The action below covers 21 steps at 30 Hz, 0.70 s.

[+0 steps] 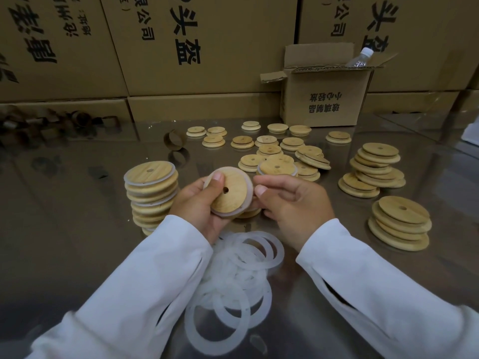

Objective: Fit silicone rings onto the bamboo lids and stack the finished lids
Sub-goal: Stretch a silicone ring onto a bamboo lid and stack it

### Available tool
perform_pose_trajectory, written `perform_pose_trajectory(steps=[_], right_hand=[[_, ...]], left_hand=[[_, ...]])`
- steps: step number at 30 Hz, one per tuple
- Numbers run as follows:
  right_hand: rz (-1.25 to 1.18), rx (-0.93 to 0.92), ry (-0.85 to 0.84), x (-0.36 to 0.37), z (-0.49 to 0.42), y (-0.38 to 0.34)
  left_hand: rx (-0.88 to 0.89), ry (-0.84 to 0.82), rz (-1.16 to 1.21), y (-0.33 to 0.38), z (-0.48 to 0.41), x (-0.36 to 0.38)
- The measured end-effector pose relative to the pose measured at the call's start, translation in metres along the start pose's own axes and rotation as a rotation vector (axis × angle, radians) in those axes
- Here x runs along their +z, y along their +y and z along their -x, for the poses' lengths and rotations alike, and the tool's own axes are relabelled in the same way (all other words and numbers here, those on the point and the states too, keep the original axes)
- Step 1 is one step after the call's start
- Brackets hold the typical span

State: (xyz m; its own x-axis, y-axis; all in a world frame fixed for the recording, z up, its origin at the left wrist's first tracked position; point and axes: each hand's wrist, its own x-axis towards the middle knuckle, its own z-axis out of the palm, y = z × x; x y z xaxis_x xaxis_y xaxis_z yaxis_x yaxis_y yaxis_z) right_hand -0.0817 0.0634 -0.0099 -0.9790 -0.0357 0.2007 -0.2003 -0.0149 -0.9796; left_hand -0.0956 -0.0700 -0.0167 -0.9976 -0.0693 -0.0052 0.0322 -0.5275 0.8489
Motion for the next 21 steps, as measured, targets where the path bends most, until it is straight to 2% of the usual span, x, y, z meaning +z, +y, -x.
perform_pose_trajectory(steps=[6, 12, 16, 21], right_hand=[[0.213, -0.188, 0.112, 0.009, 0.007, 0.006], [0.07, -0.029, 0.088, 0.008, 0.004, 0.004], [0.028, -0.016, 0.086, 0.009, 0.005, 0.004], [-0.028, 0.021, 0.086, 0.011, 0.004, 0.004]], left_hand=[[0.003, 0.053, -0.007, -0.002, -0.001, 0.003], [0.157, 0.083, -0.205, -0.005, -0.002, 0.0], [0.271, 0.118, -0.399, -0.005, -0.002, -0.002], [0.305, 0.098, -0.489, -0.004, -0.001, -0.001]])
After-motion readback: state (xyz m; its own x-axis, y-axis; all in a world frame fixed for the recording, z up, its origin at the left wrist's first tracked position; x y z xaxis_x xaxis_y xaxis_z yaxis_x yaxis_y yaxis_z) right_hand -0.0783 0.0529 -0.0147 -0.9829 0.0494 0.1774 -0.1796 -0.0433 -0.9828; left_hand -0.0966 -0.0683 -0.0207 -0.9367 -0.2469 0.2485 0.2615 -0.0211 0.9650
